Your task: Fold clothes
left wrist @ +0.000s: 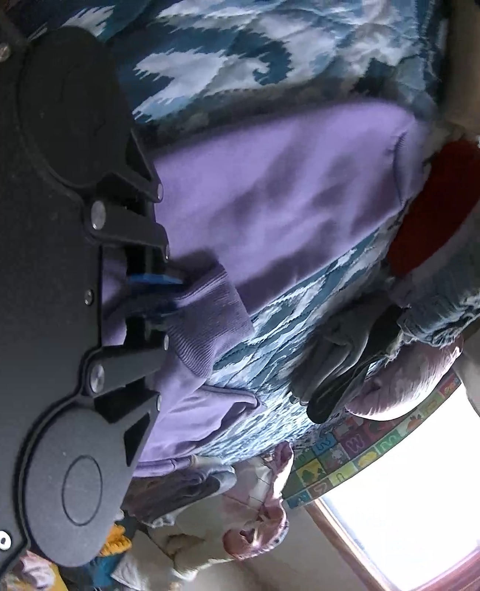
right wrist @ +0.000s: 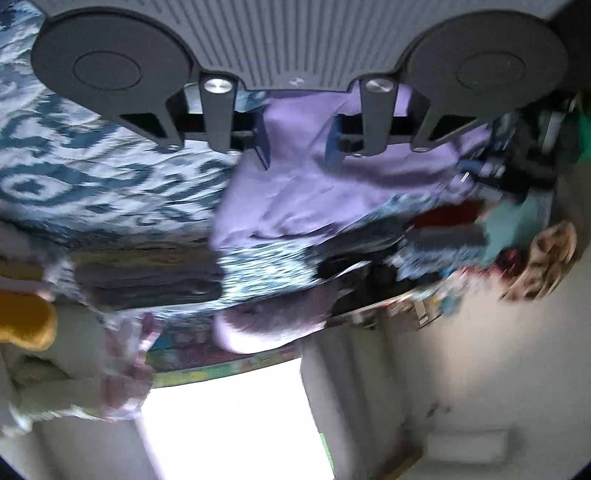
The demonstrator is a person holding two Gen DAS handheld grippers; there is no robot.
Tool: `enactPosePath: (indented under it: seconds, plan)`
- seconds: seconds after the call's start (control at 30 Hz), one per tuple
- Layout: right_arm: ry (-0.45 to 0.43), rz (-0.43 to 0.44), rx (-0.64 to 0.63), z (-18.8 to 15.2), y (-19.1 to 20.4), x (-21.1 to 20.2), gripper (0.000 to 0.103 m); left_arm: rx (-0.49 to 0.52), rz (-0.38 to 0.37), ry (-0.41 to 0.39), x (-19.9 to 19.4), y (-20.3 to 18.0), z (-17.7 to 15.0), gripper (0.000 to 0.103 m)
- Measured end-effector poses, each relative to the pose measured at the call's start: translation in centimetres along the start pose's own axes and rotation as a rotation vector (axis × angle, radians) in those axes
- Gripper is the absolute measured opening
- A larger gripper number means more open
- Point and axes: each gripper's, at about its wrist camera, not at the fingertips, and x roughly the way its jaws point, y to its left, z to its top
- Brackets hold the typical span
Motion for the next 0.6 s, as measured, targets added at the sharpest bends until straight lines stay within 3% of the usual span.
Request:
enactPosePath:
  seconds: [0.07,0.1,0.17,0.23,0.33,0.47,0.53,0.6]
  plan:
    - [0.069,0.019,-0.084,-0.9,1.7,0.8,0.025,-0.009,-0.003,-0.002,0.0,0.1,0.0,0.015]
    - [0.168,0.011,-0.115,-1.9,2.2,2.1,0.025,-0.006,-0.002,-0.002,-0.1,0.0,-0.1,0.017]
    - [0.216,-0.015,-0.157,-3.5,2.8,3.6,0.025,-0.003,-0.003,0.000,-0.1,-0.1,0.0,0.018]
    - [0.220,-0.014,-0.137,-2.6,2.8,3.4,0.025,-0.014,-0.019,0.004,-0.5,0.0,0.1,0.024]
    - [0.154,0.019,-0.067,-2.1,2.2,1.9,0.025,-0.016,-0.043,-0.015,-1.9,-0.4,-0.2,0.041]
    - [0.096,0.016,-0.070,-1.9,2.1,1.4,0.025,-0.027,-0.064,0.008,-1.7,-0.7,-0.5,0.044]
    - [0.089,0.021,-0.077,-1.9,2.2,1.6,0.025,-0.001,-0.061,0.007,-1.5,-1.2,-0.6,0.043]
    - [0.093,0.029,-0.085,-2.0,2.5,1.8,0.026,0.049,-0.042,-0.008,-1.3,-1.9,-0.6,0.013]
